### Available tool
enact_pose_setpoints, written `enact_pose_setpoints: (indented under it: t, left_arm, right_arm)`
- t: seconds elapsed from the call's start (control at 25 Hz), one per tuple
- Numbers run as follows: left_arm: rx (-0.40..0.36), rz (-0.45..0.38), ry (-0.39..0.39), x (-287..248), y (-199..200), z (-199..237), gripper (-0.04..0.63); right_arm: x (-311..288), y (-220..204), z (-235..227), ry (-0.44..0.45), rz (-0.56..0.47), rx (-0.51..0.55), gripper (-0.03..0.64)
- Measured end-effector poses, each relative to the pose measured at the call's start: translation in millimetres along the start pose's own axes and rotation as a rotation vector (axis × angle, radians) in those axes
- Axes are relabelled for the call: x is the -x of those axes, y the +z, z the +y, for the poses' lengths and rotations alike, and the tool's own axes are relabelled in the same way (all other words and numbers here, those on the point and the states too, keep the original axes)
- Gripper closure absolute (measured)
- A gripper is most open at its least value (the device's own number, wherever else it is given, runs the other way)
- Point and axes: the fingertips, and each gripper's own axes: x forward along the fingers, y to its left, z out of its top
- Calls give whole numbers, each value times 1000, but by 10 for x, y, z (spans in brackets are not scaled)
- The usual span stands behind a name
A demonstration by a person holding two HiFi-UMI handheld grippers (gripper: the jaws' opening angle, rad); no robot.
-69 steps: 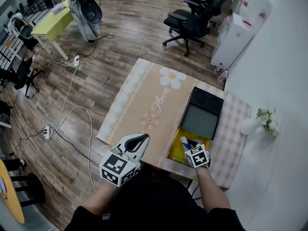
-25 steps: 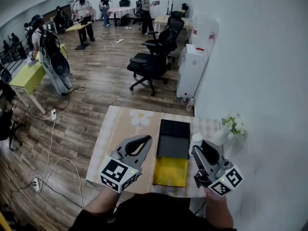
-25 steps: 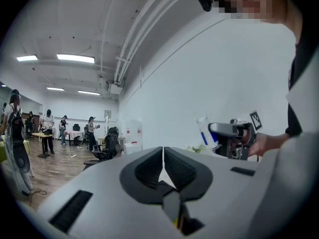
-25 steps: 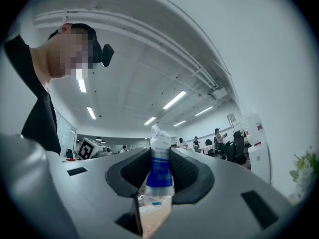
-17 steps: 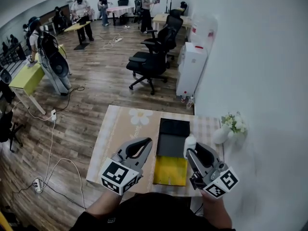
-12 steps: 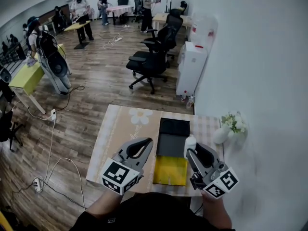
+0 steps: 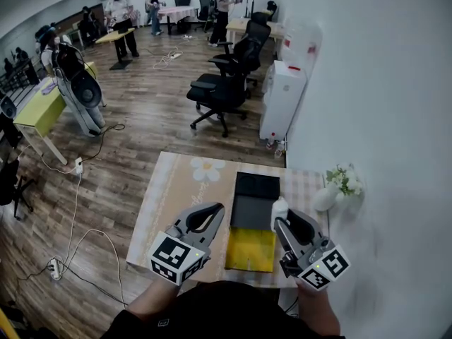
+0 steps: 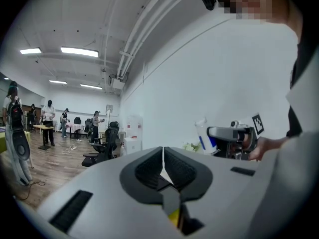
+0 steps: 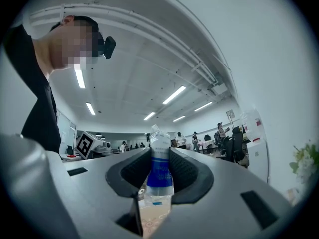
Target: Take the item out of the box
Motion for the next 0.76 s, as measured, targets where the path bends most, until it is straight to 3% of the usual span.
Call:
enact_pose_setpoints:
  t: [0.76]
  left_arm:
    - [13,6,6,16,-55,26,575]
  right_arm:
    - [7,-40,-17,-3,7,-4,496]
